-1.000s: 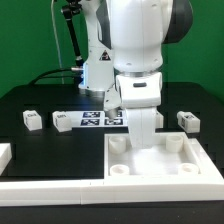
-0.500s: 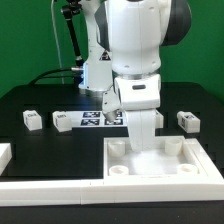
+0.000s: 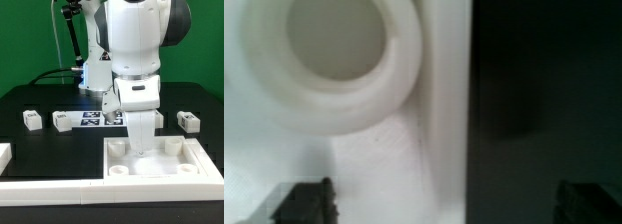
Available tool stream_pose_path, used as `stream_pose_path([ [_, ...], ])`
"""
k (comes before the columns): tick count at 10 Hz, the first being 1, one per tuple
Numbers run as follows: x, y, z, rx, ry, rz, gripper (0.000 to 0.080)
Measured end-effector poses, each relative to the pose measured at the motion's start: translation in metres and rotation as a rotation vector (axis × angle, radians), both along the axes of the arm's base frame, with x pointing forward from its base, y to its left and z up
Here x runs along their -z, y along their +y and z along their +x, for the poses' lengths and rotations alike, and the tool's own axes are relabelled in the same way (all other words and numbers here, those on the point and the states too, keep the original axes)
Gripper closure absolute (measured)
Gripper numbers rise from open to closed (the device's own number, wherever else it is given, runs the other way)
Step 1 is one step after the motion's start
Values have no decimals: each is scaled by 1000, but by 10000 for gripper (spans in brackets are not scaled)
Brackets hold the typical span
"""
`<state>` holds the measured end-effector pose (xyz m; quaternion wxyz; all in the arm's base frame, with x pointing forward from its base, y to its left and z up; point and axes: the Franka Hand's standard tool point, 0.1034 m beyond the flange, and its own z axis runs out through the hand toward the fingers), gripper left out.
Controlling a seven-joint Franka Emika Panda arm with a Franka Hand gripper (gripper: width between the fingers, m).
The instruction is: Assemble square table
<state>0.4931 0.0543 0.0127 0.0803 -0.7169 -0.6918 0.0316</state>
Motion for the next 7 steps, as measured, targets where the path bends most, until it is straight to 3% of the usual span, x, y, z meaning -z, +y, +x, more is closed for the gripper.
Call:
stream_pose_path([
  [6, 0, 0, 0, 9, 1, -1, 151],
  [7, -8, 4, -1, 93, -2, -20, 151],
])
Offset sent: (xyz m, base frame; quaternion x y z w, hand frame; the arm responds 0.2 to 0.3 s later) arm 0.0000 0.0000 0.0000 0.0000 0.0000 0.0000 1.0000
